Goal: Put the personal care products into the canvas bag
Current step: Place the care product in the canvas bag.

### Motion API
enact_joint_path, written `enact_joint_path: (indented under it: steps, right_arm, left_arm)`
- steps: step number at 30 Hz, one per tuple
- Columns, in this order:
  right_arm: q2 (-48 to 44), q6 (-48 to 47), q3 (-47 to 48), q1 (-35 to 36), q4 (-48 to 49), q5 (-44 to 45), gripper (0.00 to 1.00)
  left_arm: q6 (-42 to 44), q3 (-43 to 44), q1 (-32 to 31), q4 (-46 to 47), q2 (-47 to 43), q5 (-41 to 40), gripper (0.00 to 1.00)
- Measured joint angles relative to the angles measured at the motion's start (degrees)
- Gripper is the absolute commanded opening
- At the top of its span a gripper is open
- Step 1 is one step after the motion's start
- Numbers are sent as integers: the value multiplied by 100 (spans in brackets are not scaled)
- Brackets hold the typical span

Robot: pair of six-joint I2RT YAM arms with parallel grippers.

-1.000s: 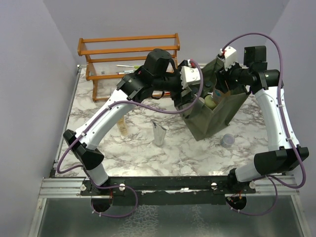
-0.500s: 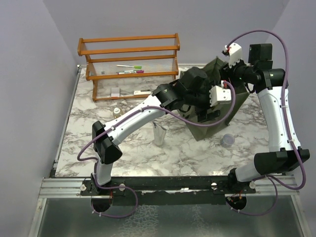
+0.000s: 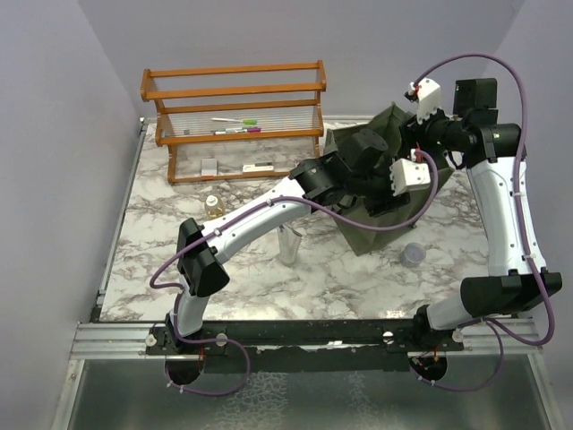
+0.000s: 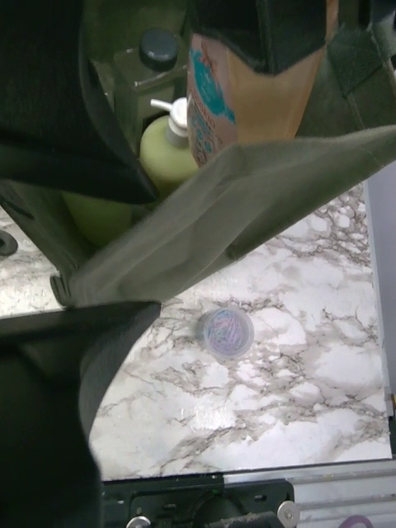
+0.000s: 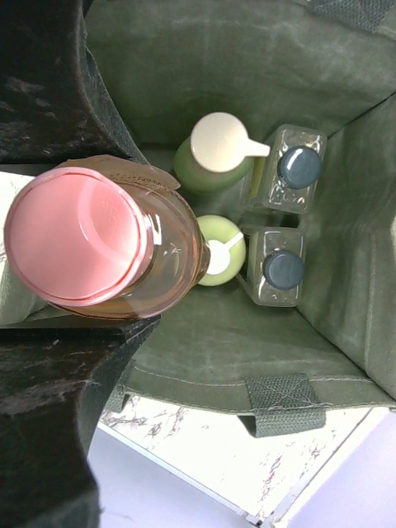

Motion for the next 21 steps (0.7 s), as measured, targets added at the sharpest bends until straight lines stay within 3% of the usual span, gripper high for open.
enact_joint_path:
  steps: [6, 12, 21]
  right_arm:
    - [42, 4, 229, 0, -66, -164, 1]
    - [44, 20, 258, -4, -133, -422, 1]
    - [13, 63, 26, -4, -208, -938, 1]
  left_arm:
    - [120, -81, -13, -68, -2, 293, 23]
    - [409, -153, -15, -153, -17, 516, 7]
    - [949, -426, -52, -197, -142, 730, 4]
